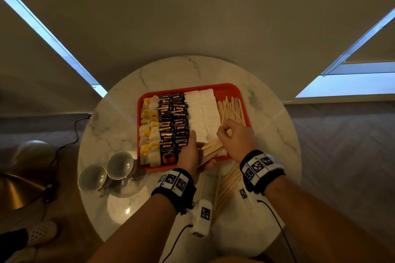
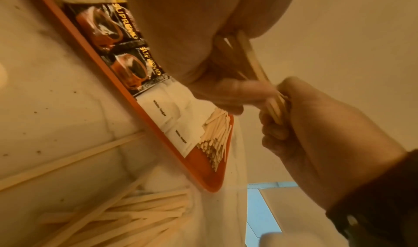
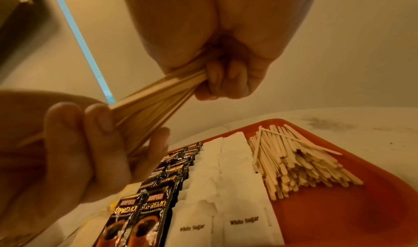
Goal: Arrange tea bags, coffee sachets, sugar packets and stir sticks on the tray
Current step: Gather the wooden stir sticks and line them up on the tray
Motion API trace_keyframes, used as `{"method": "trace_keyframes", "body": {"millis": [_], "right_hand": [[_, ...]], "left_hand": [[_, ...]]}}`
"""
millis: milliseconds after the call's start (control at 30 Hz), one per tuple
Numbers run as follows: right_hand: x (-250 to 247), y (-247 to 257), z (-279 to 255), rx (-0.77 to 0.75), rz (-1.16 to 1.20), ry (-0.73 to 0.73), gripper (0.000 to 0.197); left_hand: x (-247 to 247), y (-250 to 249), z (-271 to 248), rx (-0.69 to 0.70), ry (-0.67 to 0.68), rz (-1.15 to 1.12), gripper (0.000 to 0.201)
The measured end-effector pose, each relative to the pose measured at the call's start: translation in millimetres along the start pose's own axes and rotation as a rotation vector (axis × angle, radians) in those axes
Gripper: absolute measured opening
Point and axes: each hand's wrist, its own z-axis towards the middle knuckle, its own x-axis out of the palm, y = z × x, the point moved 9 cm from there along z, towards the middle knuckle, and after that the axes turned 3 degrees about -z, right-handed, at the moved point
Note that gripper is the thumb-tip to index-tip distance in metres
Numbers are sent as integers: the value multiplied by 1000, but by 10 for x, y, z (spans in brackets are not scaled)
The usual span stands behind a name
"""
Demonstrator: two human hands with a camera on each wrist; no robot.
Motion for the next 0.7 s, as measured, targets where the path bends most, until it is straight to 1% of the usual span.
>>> {"method": "trace_keyframes", "body": {"millis": [67, 133, 200, 267, 367, 433, 500, 567, 633, 700], "right_hand": [[6, 33, -7, -10, -22, 11, 30], [-10, 6, 7, 5, -28, 13, 32], [-52, -59, 36, 32, -11, -2, 28], [-117, -123, 71, 49, 8, -26, 25], [-125, -205, 98, 26, 48, 11, 24], [-93, -191, 90, -36, 33, 58, 29], [-52, -167, 96, -94, 29, 98, 30], [-23, -194, 118, -94, 83, 114, 28], [-15, -249, 155, -104, 111, 92, 25], [-14, -354, 202, -99, 154, 63, 17]], "left_hand": [[-40, -46, 41, 59, -74, 76, 62], [-12, -67, 36, 112, -74, 143, 49], [95, -39, -1, 144, 12, 185, 44], [212, -7, -42, 129, 145, 185, 45], [328, 8, -118, 45, 343, 225, 49], [393, 54, -154, -38, 425, 293, 55], [501, 130, -213, -90, 522, 359, 62], [585, 183, -254, -93, 588, 376, 56], [618, 211, -229, -77, 602, 354, 44], [694, 228, -174, -45, 634, 347, 33]]}}
